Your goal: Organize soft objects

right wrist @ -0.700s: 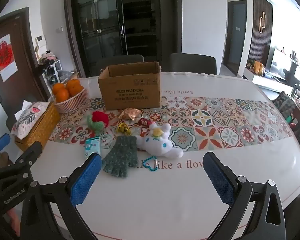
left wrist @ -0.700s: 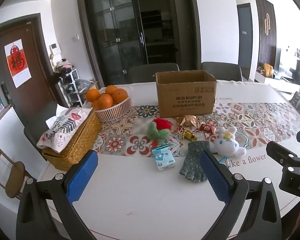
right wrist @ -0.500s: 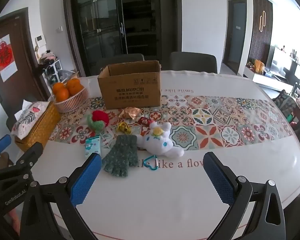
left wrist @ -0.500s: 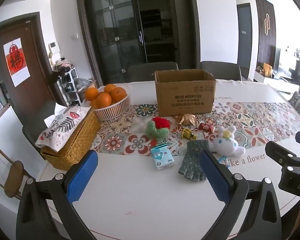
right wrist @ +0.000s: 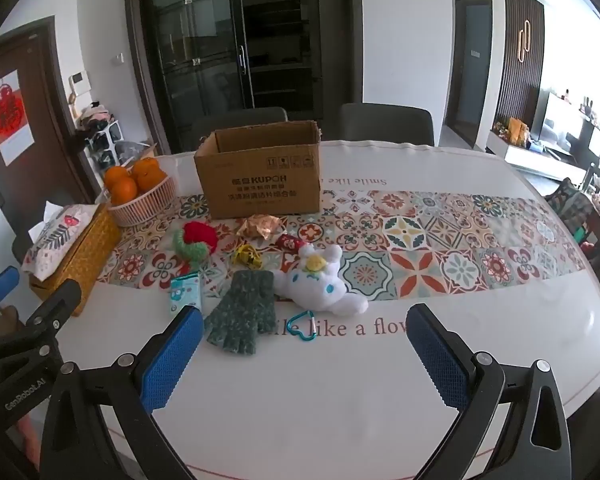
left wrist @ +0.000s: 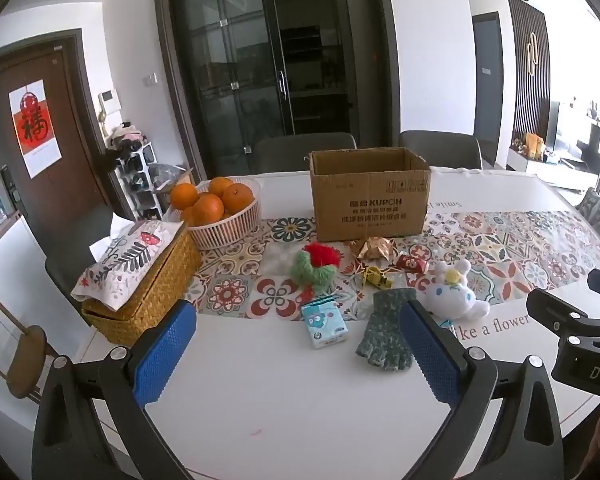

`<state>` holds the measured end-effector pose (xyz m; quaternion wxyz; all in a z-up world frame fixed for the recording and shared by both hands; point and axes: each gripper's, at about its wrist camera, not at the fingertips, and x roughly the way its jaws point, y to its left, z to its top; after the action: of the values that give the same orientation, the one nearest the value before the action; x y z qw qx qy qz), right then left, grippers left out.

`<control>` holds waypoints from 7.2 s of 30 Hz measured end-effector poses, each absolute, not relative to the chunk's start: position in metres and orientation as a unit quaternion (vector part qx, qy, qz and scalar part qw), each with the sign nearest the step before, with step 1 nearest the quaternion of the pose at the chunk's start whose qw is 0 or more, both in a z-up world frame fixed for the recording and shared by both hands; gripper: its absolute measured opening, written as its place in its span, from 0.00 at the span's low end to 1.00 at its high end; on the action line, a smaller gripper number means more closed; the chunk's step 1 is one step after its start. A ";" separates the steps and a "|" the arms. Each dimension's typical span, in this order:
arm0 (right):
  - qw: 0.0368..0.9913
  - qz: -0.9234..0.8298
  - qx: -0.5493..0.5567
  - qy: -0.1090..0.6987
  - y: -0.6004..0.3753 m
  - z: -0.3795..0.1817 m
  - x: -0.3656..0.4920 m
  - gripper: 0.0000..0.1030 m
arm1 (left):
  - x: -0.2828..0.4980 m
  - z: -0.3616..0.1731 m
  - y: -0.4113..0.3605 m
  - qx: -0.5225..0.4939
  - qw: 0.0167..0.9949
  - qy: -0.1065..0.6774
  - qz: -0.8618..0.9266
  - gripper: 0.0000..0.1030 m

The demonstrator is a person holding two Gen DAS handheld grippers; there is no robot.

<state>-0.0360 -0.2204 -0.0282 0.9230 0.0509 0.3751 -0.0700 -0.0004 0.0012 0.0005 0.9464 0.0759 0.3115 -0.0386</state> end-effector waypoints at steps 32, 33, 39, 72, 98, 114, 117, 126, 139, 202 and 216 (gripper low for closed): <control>0.921 -0.070 0.056 0.378 -0.222 -0.032 -0.032 1.00 | 0.000 -0.001 0.000 0.077 0.946 0.314 -0.040 1.00; 0.921 -0.070 0.056 0.378 -0.222 -0.035 -0.031 1.00 | 0.000 -0.001 0.000 0.077 0.945 0.314 -0.039 1.00; 0.921 -0.070 0.056 0.379 -0.222 -0.034 -0.031 1.00 | 0.000 -0.001 -0.001 0.077 0.945 0.315 -0.039 1.00; 0.901 -0.076 0.083 0.420 -0.232 -0.064 0.012 1.00 | 0.048 -0.036 -0.005 0.049 0.921 0.383 -0.045 1.00; 0.834 -0.116 0.184 0.508 -0.264 -0.163 0.144 0.86 | 0.175 -0.141 -0.014 -0.013 0.838 0.545 -0.022 0.87; 0.802 -0.151 0.170 0.552 -0.269 -0.204 0.176 0.68 | 0.207 -0.195 -0.018 -0.029 0.795 0.606 -0.028 0.55; 0.805 -0.150 0.166 0.549 -0.267 -0.204 0.178 0.65 | 0.210 -0.201 -0.018 -0.030 0.794 0.606 -0.033 0.52; 0.824 -0.143 0.138 0.530 -0.259 -0.189 0.168 0.51 | 0.202 -0.197 -0.018 -0.026 0.805 0.588 -0.068 0.51; 0.861 -0.152 0.142 0.464 -0.244 -0.136 0.136 0.50 | 0.189 -0.137 -0.016 -0.001 0.844 0.515 -0.149 0.51; 0.923 -0.005 0.126 0.364 -0.258 0.013 0.325 0.50 | 0.359 0.029 -0.054 -0.002 0.901 0.380 -0.209 0.51; 0.887 0.004 0.138 0.440 -0.274 -0.038 0.385 0.52 | 0.414 -0.019 -0.074 -0.010 0.873 0.442 -0.205 0.51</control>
<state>0.3848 -0.2741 -0.0379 0.8875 0.1382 0.4396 0.0039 0.4144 -0.0736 -0.0191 0.8730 -0.0095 0.4423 -0.2055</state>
